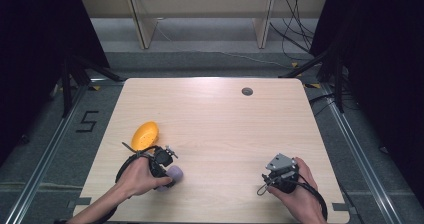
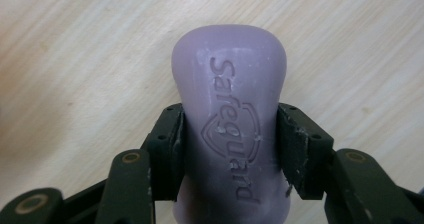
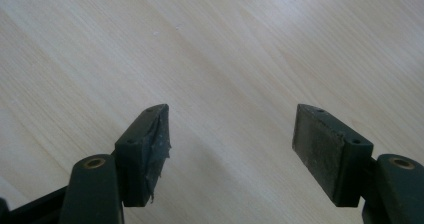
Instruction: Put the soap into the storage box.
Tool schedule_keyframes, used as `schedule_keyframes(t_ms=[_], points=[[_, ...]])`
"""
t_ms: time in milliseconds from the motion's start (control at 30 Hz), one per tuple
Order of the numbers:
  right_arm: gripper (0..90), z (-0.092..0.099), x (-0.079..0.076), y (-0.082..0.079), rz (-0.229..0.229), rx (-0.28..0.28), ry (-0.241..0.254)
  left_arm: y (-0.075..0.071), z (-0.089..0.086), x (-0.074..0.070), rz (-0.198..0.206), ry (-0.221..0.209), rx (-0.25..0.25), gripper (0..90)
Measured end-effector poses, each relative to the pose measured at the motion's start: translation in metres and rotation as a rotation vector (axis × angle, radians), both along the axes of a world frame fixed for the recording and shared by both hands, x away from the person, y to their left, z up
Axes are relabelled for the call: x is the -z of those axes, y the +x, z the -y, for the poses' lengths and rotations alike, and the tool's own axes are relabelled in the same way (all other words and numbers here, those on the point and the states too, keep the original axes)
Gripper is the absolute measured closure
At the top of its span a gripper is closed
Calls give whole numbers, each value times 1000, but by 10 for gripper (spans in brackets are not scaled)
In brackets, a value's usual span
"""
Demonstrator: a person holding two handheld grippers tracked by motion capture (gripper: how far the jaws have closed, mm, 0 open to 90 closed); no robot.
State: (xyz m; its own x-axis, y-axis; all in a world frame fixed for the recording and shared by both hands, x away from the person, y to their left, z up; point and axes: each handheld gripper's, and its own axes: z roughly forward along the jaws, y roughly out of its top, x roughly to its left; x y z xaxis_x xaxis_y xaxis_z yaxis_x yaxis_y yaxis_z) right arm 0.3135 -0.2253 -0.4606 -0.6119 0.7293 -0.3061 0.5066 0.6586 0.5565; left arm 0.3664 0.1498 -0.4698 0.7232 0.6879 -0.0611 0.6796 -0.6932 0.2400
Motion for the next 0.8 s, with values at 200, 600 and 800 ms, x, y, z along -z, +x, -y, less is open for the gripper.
schedule_keyframes(t_ms=[200, 600, 800], points=[[319, 1, 1, 1, 6, -3, -3, 3, -1, -5, -17, -19, -95, 488], [318, -1, 1, -1, 0, 12, 8, 17, -9, -19, -3, -21, -197, 487], [318, 0, 0, 0, 1, -2, 0, 20, -13, -28, 14, -30, -227, 488]])
